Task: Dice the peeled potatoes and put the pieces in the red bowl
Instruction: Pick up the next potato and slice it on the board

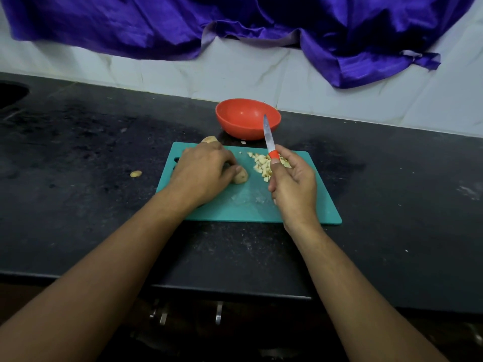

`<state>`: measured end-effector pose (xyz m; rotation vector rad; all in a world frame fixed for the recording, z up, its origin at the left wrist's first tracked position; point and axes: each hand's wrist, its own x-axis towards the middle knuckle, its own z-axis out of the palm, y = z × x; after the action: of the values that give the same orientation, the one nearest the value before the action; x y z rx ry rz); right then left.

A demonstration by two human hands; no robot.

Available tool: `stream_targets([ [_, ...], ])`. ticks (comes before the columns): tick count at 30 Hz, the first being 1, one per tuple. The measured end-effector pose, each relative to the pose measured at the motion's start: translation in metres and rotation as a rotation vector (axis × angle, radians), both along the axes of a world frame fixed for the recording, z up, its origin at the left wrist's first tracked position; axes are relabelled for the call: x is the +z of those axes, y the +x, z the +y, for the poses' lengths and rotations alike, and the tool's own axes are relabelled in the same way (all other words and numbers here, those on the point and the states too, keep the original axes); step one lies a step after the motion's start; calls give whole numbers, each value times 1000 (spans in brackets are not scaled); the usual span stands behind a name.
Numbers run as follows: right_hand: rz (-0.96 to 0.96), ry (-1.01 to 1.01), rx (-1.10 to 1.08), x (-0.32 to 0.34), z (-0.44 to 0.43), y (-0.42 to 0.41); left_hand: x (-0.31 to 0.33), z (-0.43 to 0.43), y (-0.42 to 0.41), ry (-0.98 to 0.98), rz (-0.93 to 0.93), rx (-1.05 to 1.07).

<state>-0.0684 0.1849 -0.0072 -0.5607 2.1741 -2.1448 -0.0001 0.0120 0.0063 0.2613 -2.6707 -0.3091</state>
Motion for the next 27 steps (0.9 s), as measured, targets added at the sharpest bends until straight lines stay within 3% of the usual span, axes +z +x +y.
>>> stream_targets([
  [5,34,81,35,-3,0,2,-1,-1,4,155,-15,-120],
  [14,93,250,57,-5,0,-3,-7,-1,-1,265,15,-27],
  [19,367,589,3,0,11,7,-8,1,-2,256,42,39],
  [22,430,700,-19,2,11,13,-8,3,-4,243,57,66],
  [24,390,678,-18,4,9,9,-10,5,-6,238,65,73],
  [27,143,464,57,10,5,-1,-10,3,-5,249,54,72],
])
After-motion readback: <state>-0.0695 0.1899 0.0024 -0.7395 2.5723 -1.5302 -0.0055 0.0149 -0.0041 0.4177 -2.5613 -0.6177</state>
